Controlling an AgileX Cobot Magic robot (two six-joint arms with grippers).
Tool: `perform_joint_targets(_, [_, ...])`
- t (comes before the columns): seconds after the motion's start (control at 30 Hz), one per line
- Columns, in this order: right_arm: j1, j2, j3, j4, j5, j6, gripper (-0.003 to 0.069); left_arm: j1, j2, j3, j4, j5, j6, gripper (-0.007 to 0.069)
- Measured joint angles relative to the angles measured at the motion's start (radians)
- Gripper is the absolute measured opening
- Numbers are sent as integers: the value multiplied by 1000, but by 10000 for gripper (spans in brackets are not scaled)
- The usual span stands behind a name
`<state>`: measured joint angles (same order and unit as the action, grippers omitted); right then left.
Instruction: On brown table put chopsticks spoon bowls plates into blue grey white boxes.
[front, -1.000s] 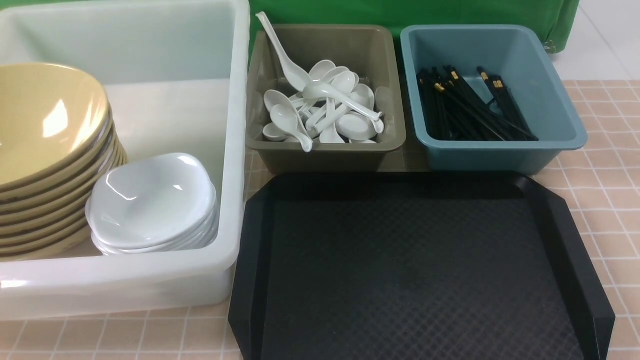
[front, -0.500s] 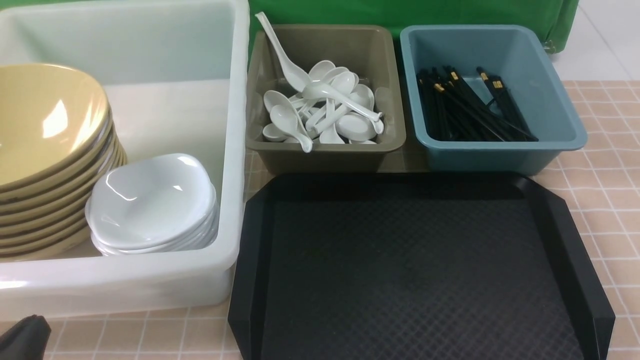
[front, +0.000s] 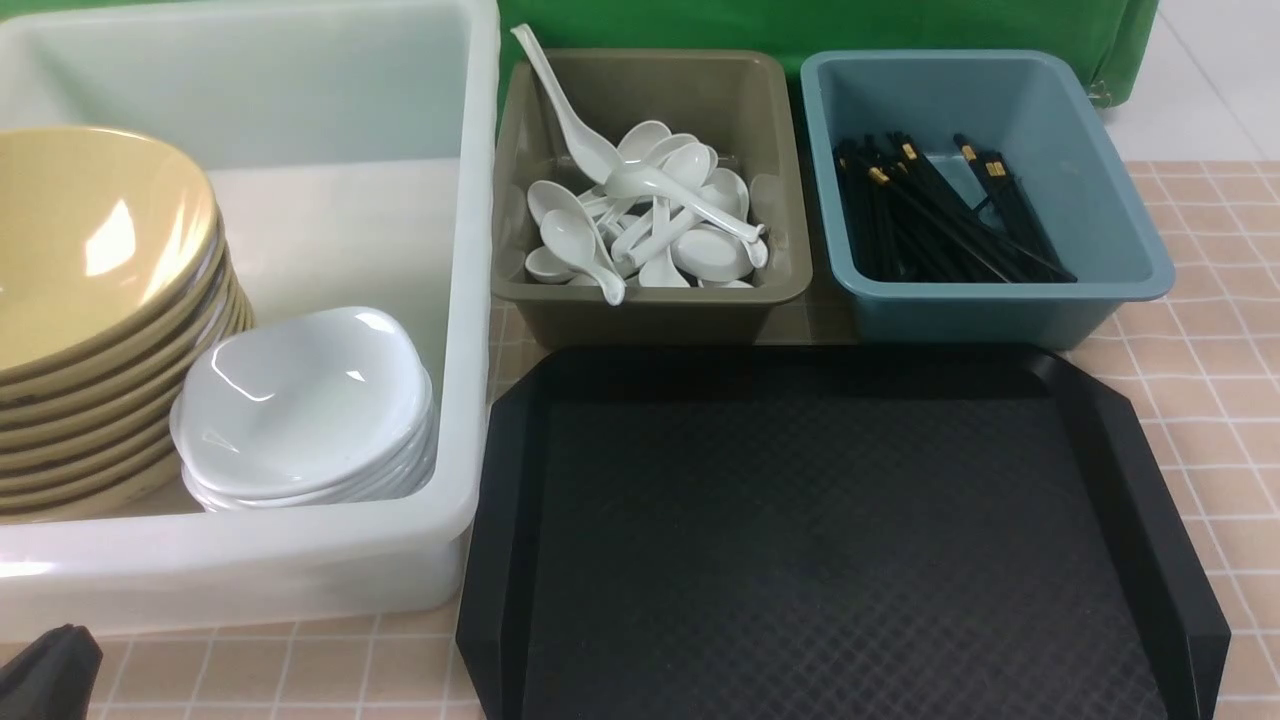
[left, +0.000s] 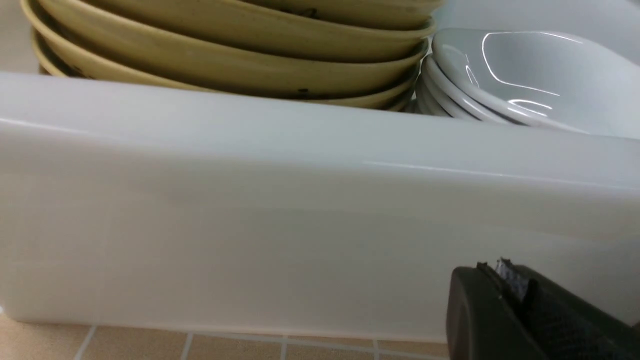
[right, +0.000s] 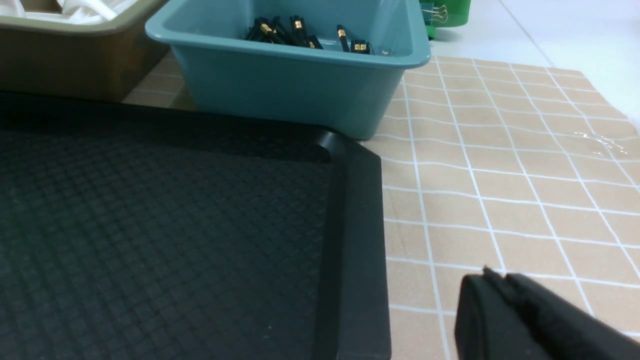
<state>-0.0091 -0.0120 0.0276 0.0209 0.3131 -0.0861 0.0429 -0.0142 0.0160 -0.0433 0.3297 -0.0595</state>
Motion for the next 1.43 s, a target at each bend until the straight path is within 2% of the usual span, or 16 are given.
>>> perform_joint_targets(1.43, [0,0,0,0,0,0,128,0,0,0,0,0,6,7])
